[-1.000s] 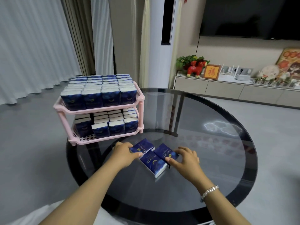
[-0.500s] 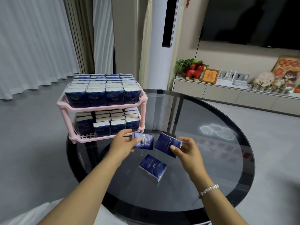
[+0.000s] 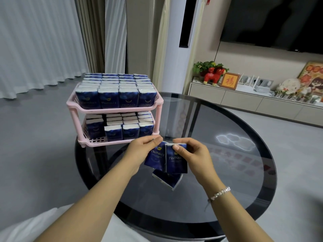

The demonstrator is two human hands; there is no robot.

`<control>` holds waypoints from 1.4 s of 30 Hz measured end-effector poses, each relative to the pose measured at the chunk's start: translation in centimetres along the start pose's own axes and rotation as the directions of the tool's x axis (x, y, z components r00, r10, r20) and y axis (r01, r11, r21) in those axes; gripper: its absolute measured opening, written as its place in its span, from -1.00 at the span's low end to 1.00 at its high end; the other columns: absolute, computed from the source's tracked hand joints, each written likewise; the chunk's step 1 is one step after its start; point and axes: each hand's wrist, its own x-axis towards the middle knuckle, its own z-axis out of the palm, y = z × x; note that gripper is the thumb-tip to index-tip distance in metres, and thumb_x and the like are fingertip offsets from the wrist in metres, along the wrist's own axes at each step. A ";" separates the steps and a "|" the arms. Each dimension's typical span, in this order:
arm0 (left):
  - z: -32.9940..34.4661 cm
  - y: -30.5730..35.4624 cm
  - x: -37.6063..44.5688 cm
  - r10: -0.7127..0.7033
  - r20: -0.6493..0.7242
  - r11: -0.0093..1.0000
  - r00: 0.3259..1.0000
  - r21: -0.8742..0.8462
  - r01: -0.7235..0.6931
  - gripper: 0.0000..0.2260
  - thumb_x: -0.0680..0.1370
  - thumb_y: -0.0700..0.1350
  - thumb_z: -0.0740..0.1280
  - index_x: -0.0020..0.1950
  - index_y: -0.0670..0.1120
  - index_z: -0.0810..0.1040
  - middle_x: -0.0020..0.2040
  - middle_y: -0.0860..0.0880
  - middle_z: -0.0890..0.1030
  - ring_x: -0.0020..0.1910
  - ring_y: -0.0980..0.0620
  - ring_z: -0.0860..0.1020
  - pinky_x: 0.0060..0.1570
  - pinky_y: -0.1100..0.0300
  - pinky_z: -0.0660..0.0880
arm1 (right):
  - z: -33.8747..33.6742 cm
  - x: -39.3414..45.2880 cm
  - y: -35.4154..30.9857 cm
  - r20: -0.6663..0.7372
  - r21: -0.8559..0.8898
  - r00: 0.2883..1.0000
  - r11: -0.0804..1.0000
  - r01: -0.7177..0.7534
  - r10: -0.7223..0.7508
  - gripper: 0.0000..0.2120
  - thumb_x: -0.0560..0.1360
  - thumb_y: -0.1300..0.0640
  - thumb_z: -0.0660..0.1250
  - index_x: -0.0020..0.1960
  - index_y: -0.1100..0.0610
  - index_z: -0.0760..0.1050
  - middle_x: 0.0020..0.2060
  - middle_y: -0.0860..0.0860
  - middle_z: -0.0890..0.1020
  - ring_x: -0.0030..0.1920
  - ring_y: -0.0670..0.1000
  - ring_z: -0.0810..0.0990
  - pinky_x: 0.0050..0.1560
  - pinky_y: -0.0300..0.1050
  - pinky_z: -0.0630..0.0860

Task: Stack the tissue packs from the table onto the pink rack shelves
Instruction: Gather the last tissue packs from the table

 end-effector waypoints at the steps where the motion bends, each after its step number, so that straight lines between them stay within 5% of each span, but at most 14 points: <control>1: 0.1 0.1 -0.1 -0.005 0.008 1.000 1.000 -0.008 0.005 -0.73 0.49 -0.04 0.40 0.16 -0.08 0.63 0.06 -0.06 0.68 0.08 -0.02 0.63 0.02 0.16 0.56 | 0.4 0.1 0.2 -0.034 0.030 0.999 0.999 -0.011 0.012 -0.91 0.41 0.20 0.44 -0.15 0.03 0.61 -0.18 -0.01 0.68 -0.15 -0.04 0.65 -0.14 -0.15 0.58; 6: 0.8 0.4 -0.8 -0.036 0.140 0.998 0.989 -0.050 0.043 -0.81 0.58 -0.02 0.26 0.04 -0.07 0.61 0.08 -0.12 0.65 0.08 -0.05 0.59 0.21 0.01 0.47 | 1.7 0.1 0.9 -0.167 0.185 0.981 0.981 -0.064 0.096 -0.95 0.41 0.22 0.44 -0.17 0.10 0.60 -0.21 0.06 0.68 -0.22 -0.02 0.63 -0.19 -0.15 0.57; 8: 0.8 0.5 -0.9 -0.038 0.217 0.999 0.975 -0.024 0.044 -0.71 0.52 0.05 0.29 0.15 -0.06 0.58 0.14 -0.06 0.64 0.13 0.00 0.58 0.26 0.02 0.44 | 2.0 0.2 1.0 -0.199 0.241 0.973 0.968 -0.070 0.120 -0.96 0.41 0.22 0.43 -0.15 0.14 0.59 -0.21 0.08 0.68 -0.22 -0.02 0.63 -0.21 -0.18 0.57; 10: 0.6 0.4 -0.9 -0.051 0.297 0.999 0.953 0.018 0.048 -0.55 0.42 0.05 0.37 0.30 0.00 0.48 0.20 0.04 0.61 0.19 0.09 0.55 0.30 0.10 0.42 | 2.3 0.3 1.0 -0.212 0.245 0.971 0.968 -0.058 0.112 -0.96 0.41 0.24 0.43 -0.16 0.16 0.58 -0.23 0.05 0.67 -0.23 -0.05 0.63 -0.22 -0.23 0.56; 12: 0.5 0.4 -1.1 -0.061 0.367 0.996 0.928 0.082 0.033 -0.55 0.46 -0.15 0.40 0.32 0.06 0.43 0.13 0.14 0.61 0.11 0.21 0.56 0.11 0.28 0.49 | 2.4 0.3 1.0 -0.200 0.239 0.973 0.969 -0.064 0.113 -0.95 0.40 0.26 0.43 -0.19 0.18 0.57 -0.28 0.02 0.67 -0.27 -0.09 0.62 -0.25 -0.25 0.55; 15: 0.1 0.2 -0.9 -0.088 0.382 0.990 0.920 0.132 0.040 -0.38 0.50 -0.33 0.35 0.51 -0.07 0.22 0.21 0.09 0.54 0.13 0.21 0.53 0.05 0.37 0.51 | 1.7 0.6 0.7 -0.115 0.192 0.987 0.977 -0.090 0.114 -0.93 0.40 0.23 0.44 -0.16 0.19 0.55 -0.26 0.02 0.67 -0.26 -0.10 0.63 -0.22 -0.24 0.53; 19: 0.0 0.6 -1.1 -0.115 0.441 0.986 0.890 0.159 0.049 -0.47 0.52 -0.31 0.33 0.46 -0.06 0.32 0.29 -0.05 0.54 0.20 0.06 0.54 0.19 0.23 0.48 | 0.0 0.4 0.0 0.161 0.043 0.970 0.981 -0.189 0.180 -0.72 0.48 0.08 0.36 0.18 0.01 0.51 -0.03 0.01 0.68 -0.02 -0.04 0.66 0.02 -0.17 0.57; 23: -0.1 0.4 -0.7 -0.066 0.286 0.993 0.956 0.110 0.036 -0.59 0.47 -0.24 0.41 0.31 -0.11 0.48 0.22 -0.13 0.57 0.14 0.02 0.58 0.06 0.27 0.54 | -0.9 -0.2 -0.3 0.137 -0.076 0.963 0.972 -0.223 0.232 -0.71 0.51 0.06 0.32 0.23 0.01 0.47 -0.09 0.02 0.66 -0.04 -0.04 0.65 -0.03 -0.13 0.58; 26: -0.2 0.1 -0.5 -0.049 0.169 0.992 0.984 0.122 0.028 -0.74 0.44 -0.13 0.46 0.10 -0.09 0.57 0.16 -0.16 0.60 0.10 -0.03 0.60 0.10 0.15 0.56 | -0.6 -1.1 -0.1 0.064 -0.061 0.951 0.952 -0.299 0.303 -0.80 0.49 0.05 0.34 0.07 0.12 0.52 -0.15 0.12 0.65 -0.20 0.02 0.62 -0.14 -0.09 0.58; 31: 0.0 -1.0 -0.5 -0.056 0.106 0.961 0.993 0.274 0.025 -0.66 0.44 0.02 0.46 0.16 -0.07 0.56 0.07 -0.09 0.65 0.03 0.01 0.64 0.14 0.09 0.55 | 0.8 -2.5 1.0 -0.120 -0.051 0.923 0.927 -0.372 0.364 -0.74 0.49 0.04 0.35 -0.06 0.27 0.50 -0.35 0.05 0.61 -0.41 -0.05 0.55 -0.30 -0.17 0.54; 35: -0.3 -1.1 -0.8 -0.052 0.128 0.896 0.990 0.444 -0.011 -0.65 0.48 0.01 0.42 0.23 -0.06 0.55 0.11 -0.03 0.62 0.06 0.09 0.59 0.10 0.23 0.51 | 1.2 -3.5 1.9 -0.209 -0.158 0.911 0.907 -0.390 0.355 -0.74 0.49 -0.02 0.33 -0.11 0.19 0.49 -0.28 0.03 0.63 -0.33 -0.07 0.55 -0.34 -0.22 0.41; 39: -0.7 -1.4 -1.2 -0.108 0.170 0.780 0.980 0.625 -0.022 -0.68 0.52 0.15 0.31 0.09 -0.05 0.65 -0.02 -0.03 0.69 -0.02 0.01 0.62 0.13 0.04 0.51 | 0.9 -4.0 1.8 -0.189 -0.283 0.919 0.877 -0.389 0.347 -0.75 0.50 -0.13 0.28 -0.11 0.06 0.47 -0.22 -0.07 0.62 -0.22 -0.11 0.56 -0.27 -0.20 0.43; 42: -0.7 -1.4 -1.6 -0.155 0.182 0.776 0.971 0.631 0.006 -0.62 0.54 0.17 0.27 -0.02 -0.12 0.67 -0.10 -0.08 0.70 -0.09 -0.05 0.64 0.10 -0.01 0.53 | 0.5 -4.5 1.4 -0.098 -0.362 0.918 0.846 -0.392 0.383 -0.67 0.52 -0.17 0.21 -0.14 0.08 0.53 -0.18 0.00 0.65 -0.12 0.02 0.61 -0.07 0.01 0.56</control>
